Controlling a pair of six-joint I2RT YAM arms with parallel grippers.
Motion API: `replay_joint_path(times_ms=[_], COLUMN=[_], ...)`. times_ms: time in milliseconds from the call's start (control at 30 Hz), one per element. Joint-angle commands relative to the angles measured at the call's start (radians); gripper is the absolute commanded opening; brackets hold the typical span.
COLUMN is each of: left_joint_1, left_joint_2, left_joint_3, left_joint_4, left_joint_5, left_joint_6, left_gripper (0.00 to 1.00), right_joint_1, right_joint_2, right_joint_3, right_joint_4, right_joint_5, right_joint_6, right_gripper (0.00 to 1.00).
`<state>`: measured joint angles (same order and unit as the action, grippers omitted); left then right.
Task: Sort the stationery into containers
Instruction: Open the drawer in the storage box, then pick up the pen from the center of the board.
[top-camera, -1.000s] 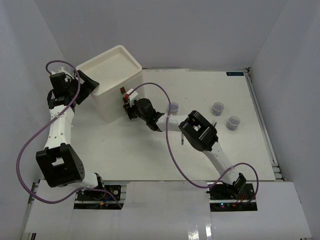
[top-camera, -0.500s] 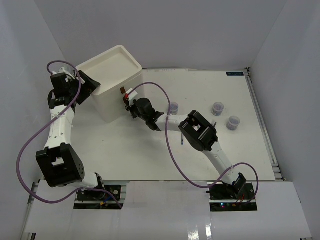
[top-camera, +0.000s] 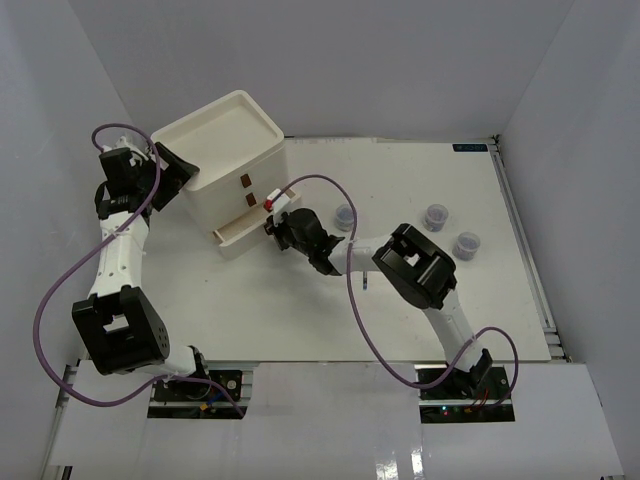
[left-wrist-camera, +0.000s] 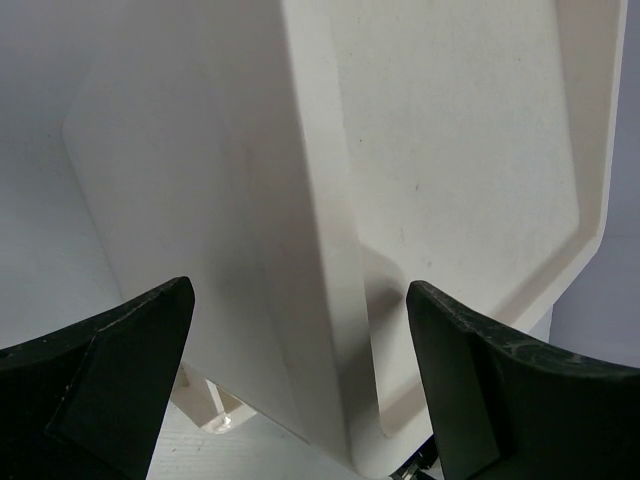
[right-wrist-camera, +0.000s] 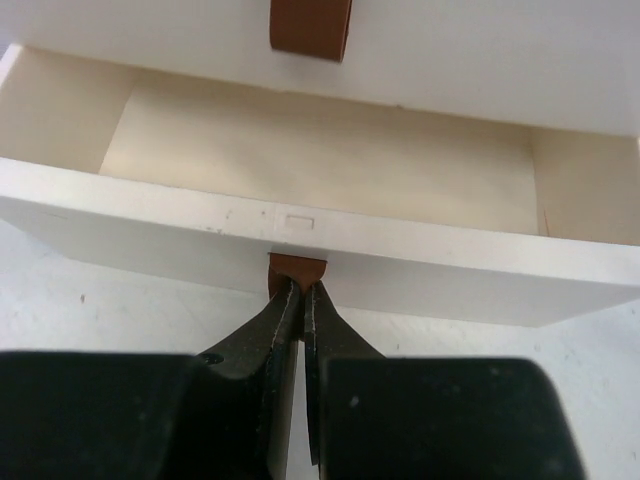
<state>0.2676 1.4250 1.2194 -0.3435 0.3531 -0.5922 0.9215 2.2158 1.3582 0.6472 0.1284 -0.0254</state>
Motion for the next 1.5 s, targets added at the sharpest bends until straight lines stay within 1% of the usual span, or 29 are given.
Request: replay_joint_path(times_ms=[0, 167, 267, 500, 600, 667, 700, 833, 867, 900, 967, 1000, 1033, 1100, 1267, 1300, 1333, 1367, 1400, 1433, 1467], left_joint_1=[0.012, 0.018, 0.021, 0.022, 0.024, 0.022, 0.022, 0.024, 0.022, 0.022, 0.022, 0.022, 0.022, 0.022, -0.004, -0.039, -0.062, -0.088, -0.152, -0.189, -0.236], left_joint_2=[-0.041, -0.043, -0.044, -0.047, -0.055, -0.057, -0.058, -0.064, -0.064, -0.077, -0.098, -0.121, -0.132, -0.15, -0.202, -0.21, -0.216, -0.227, -0.228, -0.23, -0.224], left_joint_3=[-0.006, -0.009, -0.009, -0.009, -0.009, -0.005, -0.001, 0.046, 0.054, 0.061, 0.081, 0.089, 0.098, 0.14, 0.219, 0.239, 0.247, 0.256, 0.273, 0.281, 0.287], left_joint_4=[0.021, 0.024, 0.026, 0.024, 0.024, 0.024, 0.021, -0.021, -0.022, -0.034, -0.046, -0.066, -0.075, -0.126, -0.215, -0.238, -0.242, -0.255, -0.259, -0.264, -0.267], left_joint_5=[0.014, 0.015, 0.017, 0.014, 0.012, 0.011, 0.01, 0.007, 0.007, 0.01, 0.003, -0.014, -0.02, -0.029, 0.001, 0.003, 0.006, 0.013, 0.012, 0.003, -0.037], left_joint_6=[-0.006, -0.008, -0.008, -0.004, -0.003, 0.0, 0.002, 0.011, 0.011, 0.009, 0.009, 0.014, 0.018, 0.043, 0.083, 0.086, 0.088, 0.086, 0.083, 0.078, 0.072], left_gripper=[0.98, 0.98, 0.98, 0.98, 0.98, 0.98, 0.98, 0.98, 0.98, 0.98, 0.98, 0.98, 0.98, 0.98, 0.98, 0.98, 0.98, 0.98, 0.98, 0.98, 0.98], right_joint_1=[-0.004, -0.003, -0.003, 0.013, 0.017, 0.017, 0.017, 0.019, 0.019, 0.019, 0.02, 0.02, 0.02, 0.019, 0.016, 0.013, 0.01, 0.007, -0.003, -0.007, -0.013], right_joint_2=[-0.1, -0.177, -0.218, -0.258, -0.277, -0.301, -0.311, -0.384, -0.398, -0.416, -0.473, -0.494, -0.539, -0.586, -0.801, -0.838, -0.907, -0.938, -0.971, -1.034, -1.063], right_joint_3=[-0.071, -0.203, -0.241, -0.269, -0.272, -0.278, -0.28, -0.274, -0.272, -0.271, -0.274, -0.277, -0.286, -0.303, -0.408, -0.453, -0.471, -0.507, -0.522, -0.536, -0.553], right_joint_4=[0.054, 0.057, 0.043, -0.02, -0.058, -0.089, -0.099, -0.19, -0.19, -0.225, -0.262, -0.302, -0.322, -0.384, -0.463, -0.472, -0.498, -0.514, -0.533, -0.552, -0.584], right_joint_5=[0.025, 0.016, 0.002, -0.006, 0.025, 0.042, 0.06, 0.089, 0.089, 0.103, 0.117, 0.138, 0.146, 0.18, 0.258, 0.284, 0.298, 0.328, 0.342, 0.362, 0.4], right_joint_6=[0.018, 0.05, 0.059, 0.071, 0.093, 0.111, 0.116, 0.122, 0.122, 0.122, 0.127, 0.13, 0.136, 0.14, 0.14, 0.14, 0.143, 0.143, 0.147, 0.15, 0.15], right_gripper=[0.08, 0.08, 0.08, 0.09, 0.09, 0.12, 0.15, 0.4, 0.42, 0.45, 0.47, 0.53, 0.55, 0.63, 0.8, 0.89, 0.93, 0.97, 0.96, 0.95, 0.93])
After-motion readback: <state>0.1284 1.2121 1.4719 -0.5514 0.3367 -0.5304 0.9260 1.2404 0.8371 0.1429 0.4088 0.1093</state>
